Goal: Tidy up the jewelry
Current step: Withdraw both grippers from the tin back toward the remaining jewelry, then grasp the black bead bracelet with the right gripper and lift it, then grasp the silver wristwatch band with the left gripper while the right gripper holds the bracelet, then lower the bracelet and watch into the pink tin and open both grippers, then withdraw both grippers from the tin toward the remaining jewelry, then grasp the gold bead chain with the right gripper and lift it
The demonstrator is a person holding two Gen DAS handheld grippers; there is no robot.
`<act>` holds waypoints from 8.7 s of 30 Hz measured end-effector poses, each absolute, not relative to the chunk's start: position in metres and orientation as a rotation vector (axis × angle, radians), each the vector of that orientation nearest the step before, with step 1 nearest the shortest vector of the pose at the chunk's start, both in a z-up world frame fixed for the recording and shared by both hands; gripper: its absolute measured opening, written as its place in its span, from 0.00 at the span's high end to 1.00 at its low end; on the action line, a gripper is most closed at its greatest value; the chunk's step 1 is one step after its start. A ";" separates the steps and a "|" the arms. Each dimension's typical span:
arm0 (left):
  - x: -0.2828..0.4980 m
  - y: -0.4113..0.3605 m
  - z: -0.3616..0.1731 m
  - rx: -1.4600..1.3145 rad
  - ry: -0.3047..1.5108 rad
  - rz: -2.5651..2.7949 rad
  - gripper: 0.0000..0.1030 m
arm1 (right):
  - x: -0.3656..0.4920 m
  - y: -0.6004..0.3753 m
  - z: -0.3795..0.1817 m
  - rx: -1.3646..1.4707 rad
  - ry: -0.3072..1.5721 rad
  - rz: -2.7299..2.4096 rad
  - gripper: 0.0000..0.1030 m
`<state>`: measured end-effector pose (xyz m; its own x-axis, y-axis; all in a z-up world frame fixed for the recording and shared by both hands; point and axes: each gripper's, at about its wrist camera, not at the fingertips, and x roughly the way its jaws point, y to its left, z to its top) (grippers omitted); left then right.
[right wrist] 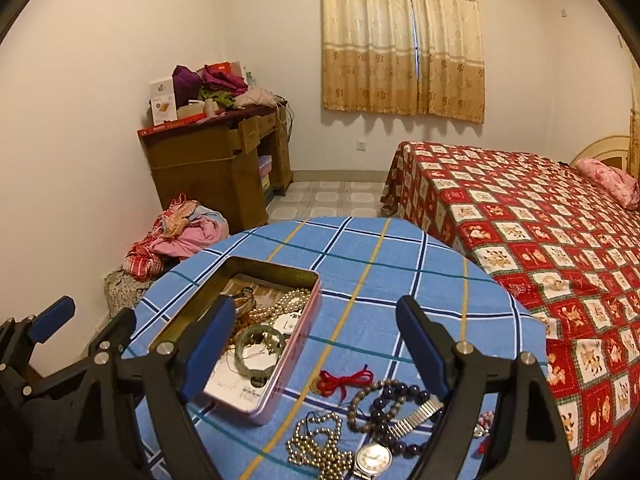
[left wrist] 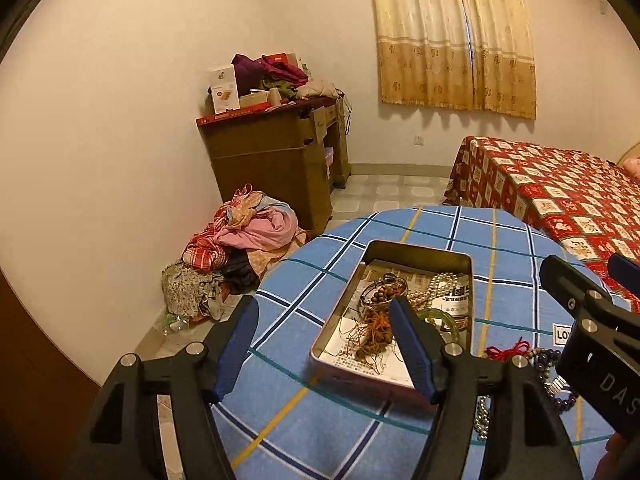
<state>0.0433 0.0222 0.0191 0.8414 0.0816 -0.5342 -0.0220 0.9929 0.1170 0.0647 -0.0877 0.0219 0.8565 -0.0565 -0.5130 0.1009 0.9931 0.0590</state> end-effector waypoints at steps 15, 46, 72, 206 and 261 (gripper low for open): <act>0.023 0.006 0.022 0.147 0.558 0.034 0.34 | 0.040 -0.097 0.022 0.118 0.529 -0.073 0.17; 0.005 -0.025 -0.045 0.167 0.732 -0.399 0.34 | 0.013 -0.198 -0.059 0.345 0.819 0.058 0.64; 0.029 -0.022 -0.035 0.143 0.722 -0.466 0.34 | 0.071 -0.204 -0.087 0.409 1.002 0.290 0.84; 0.029 0.043 -0.032 0.016 0.727 -0.302 0.36 | 0.006 -0.194 -0.068 0.573 0.778 0.174 0.65; 0.011 -0.008 -0.042 0.094 0.752 -0.541 0.36 | -0.022 -0.193 -0.041 0.555 0.765 0.349 0.87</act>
